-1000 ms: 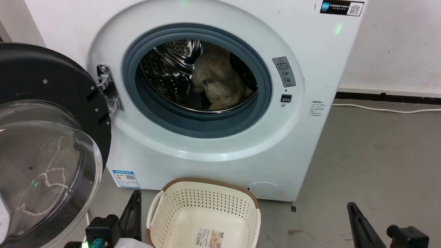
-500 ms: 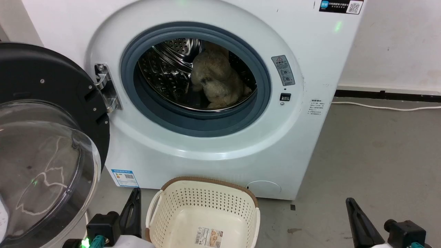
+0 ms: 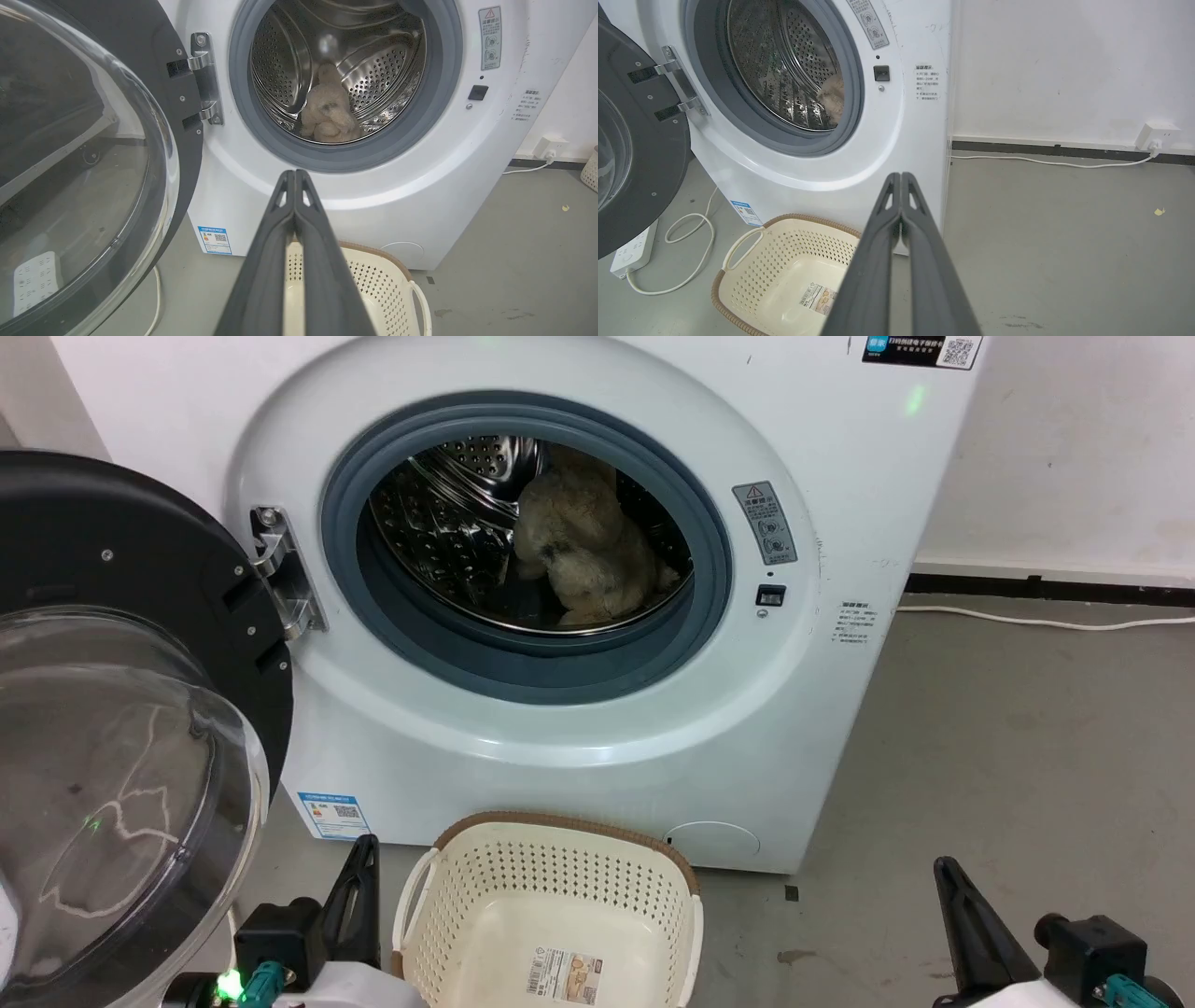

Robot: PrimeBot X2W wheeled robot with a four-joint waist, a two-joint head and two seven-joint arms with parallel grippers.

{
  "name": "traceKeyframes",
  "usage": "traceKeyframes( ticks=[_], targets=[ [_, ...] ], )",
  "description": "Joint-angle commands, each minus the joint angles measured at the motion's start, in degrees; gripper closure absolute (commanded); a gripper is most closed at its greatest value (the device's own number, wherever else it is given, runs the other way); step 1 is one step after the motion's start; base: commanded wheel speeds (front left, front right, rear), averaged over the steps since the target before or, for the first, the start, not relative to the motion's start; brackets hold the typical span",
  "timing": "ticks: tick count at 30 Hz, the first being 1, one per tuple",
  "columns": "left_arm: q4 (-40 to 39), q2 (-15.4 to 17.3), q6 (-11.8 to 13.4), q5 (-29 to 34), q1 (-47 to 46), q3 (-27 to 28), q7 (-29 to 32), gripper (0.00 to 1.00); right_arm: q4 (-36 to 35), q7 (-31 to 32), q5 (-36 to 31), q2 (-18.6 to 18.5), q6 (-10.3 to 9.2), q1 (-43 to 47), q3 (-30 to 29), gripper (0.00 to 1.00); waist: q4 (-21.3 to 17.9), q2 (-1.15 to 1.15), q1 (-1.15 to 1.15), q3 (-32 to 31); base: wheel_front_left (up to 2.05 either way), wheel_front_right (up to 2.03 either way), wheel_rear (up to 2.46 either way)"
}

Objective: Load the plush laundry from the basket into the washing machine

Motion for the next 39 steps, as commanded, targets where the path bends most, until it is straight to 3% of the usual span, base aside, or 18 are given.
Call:
traceKeyframes(
  ticks=[1,39],
  targets=[
    [-0.31,-0.12,-0.1,0.48,-0.71,0.23,0.25,1.0,-0.41,0.2,-0.67,-0.06,0.02,-1.12,0.07,1.0,-0.02,0.0,0.0,0.03,0.0,0.0,0.0],
    [-0.74,-1.24,-0.56,4.22,-2.5,2.06,2.86,1.0,-1.41,3.51,-4.82,-0.09,0.04,-4.28,0.29,1.0,-0.67,0.0,0.0,1.06,0.0,0.0,0.0]
  ],
)
